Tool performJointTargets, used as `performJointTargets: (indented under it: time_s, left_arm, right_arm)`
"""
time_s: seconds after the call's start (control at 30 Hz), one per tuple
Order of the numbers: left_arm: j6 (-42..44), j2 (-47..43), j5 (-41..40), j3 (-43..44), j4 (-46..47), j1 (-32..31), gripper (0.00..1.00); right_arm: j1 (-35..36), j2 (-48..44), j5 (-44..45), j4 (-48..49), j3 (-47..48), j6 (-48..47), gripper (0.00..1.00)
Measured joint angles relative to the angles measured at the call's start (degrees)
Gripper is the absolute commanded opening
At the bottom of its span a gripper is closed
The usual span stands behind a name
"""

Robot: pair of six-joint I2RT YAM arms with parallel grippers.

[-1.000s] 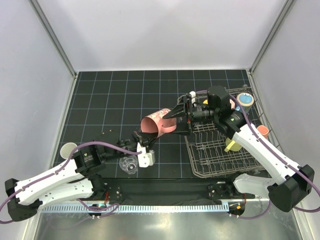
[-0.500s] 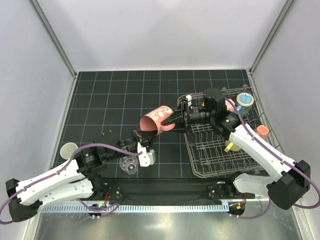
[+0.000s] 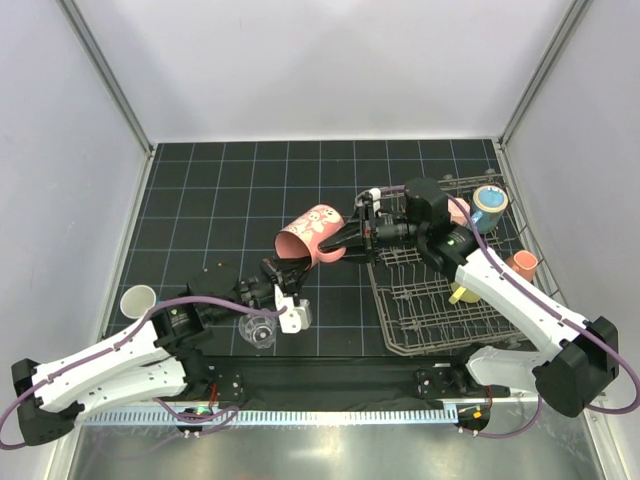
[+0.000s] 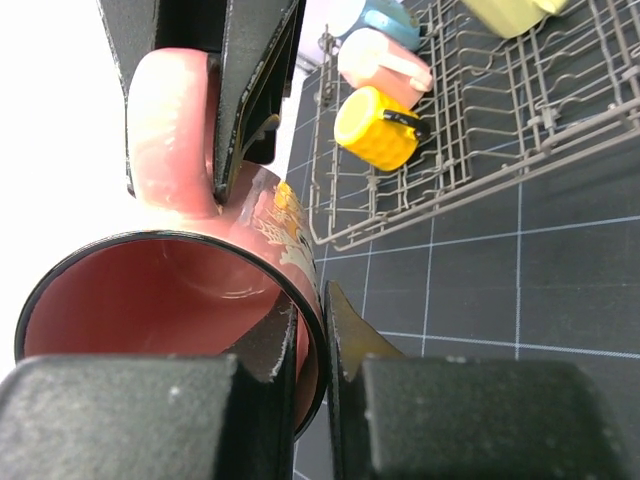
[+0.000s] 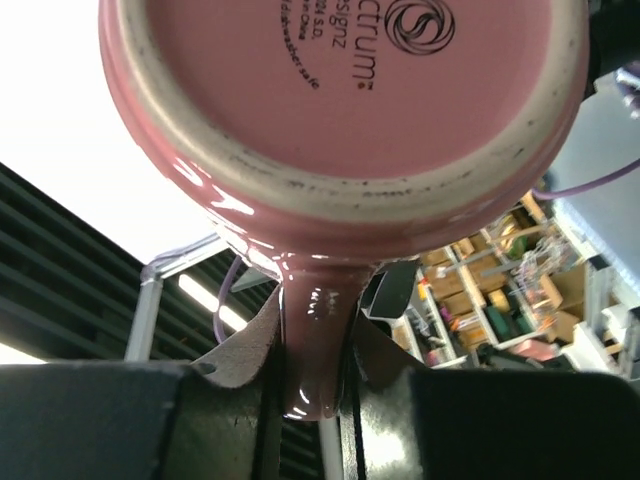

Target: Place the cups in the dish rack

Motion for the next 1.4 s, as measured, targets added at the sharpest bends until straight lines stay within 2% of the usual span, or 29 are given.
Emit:
performJointTargets:
  time_s: [0.1,0.13,0.27,0.4,0.47,0.6,0.8,0.97,1.13,1.4]
  left_arm:
    - [-0.3,-0.1,-1.4,-1.1,2.6,0.0,0.19]
    - [-0.4,-0.2,-1.8,-1.3,3.6,0.0,0.28]
    - [-1.5,-0.3,-3.8,-2.7,8.9,0.0,0.3]
    - [-2.0,-0.2,-4.3,-3.3,11.5,-0.1,0.5]
    - [-2.5,-0.2,-4.4,-3.7,12.6,-0.3,0.55]
    - [-4.3,-0.5,-5.9,-4.6,13.5,-0.4,0.67]
    - [-9.7,-3.1,-10.1,-5.0,15.1,-0.4,0.78]
    - [-15.7,-0.3,-13.9,-2.6,14.6,-0.4,0.8]
    - [-21.6,4.2,-18.6,0.7,14.1,-0.1,0.87]
    - [-31.5,8.7,-25.2,6.3,10.6,2.2,0.96]
  right_arm:
    - [0.5,0.4,2.1,-0.5,1.2,-4.8,0.04]
    - [0.6,0.8,2.9,-1.1,2.0,-6.8,0.04]
    - [0.7,2.1,6.9,-5.8,7.0,-16.7,0.04]
    - [0.7,2.1,11.2,-11.6,11.4,-26.1,0.04]
    - [0.7,2.1,13.7,-13.9,12.8,-30.1,0.04]
    - [0.7,1.9,20.9,-21.9,15.8,-39.8,0.04]
    - [0.7,-2.7,36.0,-35.1,16.8,-53.0,0.04]
    - [0.4,-10.8,50.1,-42.4,13.7,-59.4,0.04]
    - [0.4,-20.2,63.0,-46.4,5.0,-61.3,0.04]
    - [0.3,-27.9,74.2,-53.8,-8.8,-60.1,0.04]
